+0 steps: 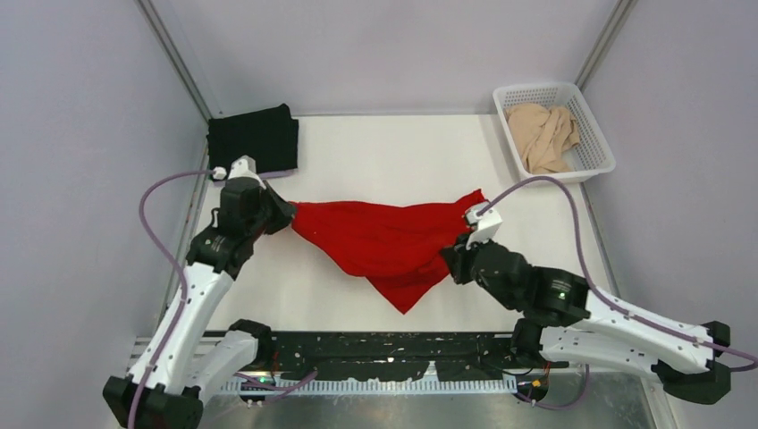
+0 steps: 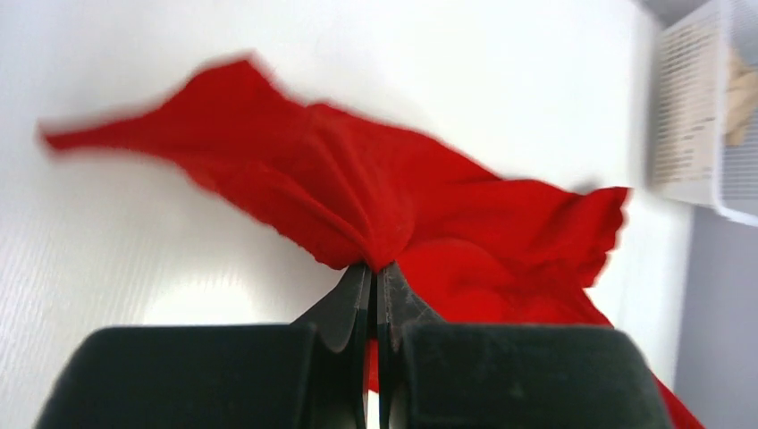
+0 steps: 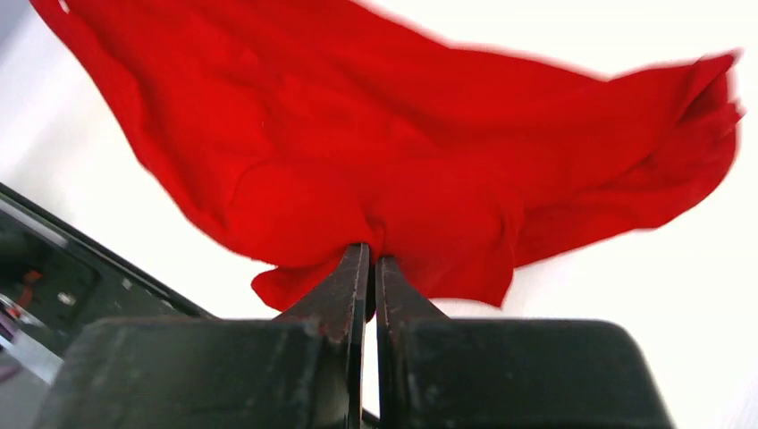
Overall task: Fold and stack the t-shirts
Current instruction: Flatten out the tshirt
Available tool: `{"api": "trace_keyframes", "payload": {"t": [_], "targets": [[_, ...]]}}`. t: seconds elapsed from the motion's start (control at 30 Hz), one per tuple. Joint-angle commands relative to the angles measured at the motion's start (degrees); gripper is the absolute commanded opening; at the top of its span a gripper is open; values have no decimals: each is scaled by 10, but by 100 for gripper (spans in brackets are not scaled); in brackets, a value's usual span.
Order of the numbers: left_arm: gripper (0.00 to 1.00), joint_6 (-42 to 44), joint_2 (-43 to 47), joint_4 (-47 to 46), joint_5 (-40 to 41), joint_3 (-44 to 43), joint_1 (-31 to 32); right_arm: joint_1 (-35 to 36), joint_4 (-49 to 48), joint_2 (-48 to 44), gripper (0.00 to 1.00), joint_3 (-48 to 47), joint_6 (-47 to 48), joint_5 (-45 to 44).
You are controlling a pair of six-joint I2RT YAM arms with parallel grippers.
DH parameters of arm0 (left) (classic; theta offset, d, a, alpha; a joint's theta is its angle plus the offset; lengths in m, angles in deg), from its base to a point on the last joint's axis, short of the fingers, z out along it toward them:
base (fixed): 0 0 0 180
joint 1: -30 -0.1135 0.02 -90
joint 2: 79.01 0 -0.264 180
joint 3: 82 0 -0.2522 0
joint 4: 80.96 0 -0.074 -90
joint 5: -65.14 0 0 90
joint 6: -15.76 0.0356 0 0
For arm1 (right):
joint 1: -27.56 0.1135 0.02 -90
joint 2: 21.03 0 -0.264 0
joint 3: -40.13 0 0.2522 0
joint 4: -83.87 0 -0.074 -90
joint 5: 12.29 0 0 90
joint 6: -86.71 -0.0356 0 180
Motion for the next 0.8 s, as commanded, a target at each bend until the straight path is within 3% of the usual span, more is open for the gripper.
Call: {"api": "trace_keyframes", "payload": {"t": [0.0,0.17,0.33,0.57,0.77], "targets": [[0,4,73,12,7,-60,6,-2,-42,-70,5,-59,83,-72],[0,19,118,45,1,-176,7,-1,-69,-101,5,-154,173,-57],[0,42,144,64,-23,-291,7,-2,-74,-109,5,-268,218,41],[0,61,155,89,-80,-456,6,-2,-33,-65,5,-423,244,192],[0,77,147,125,-89,-566,6,-1,20,-10,5,-562,261,215]]}}
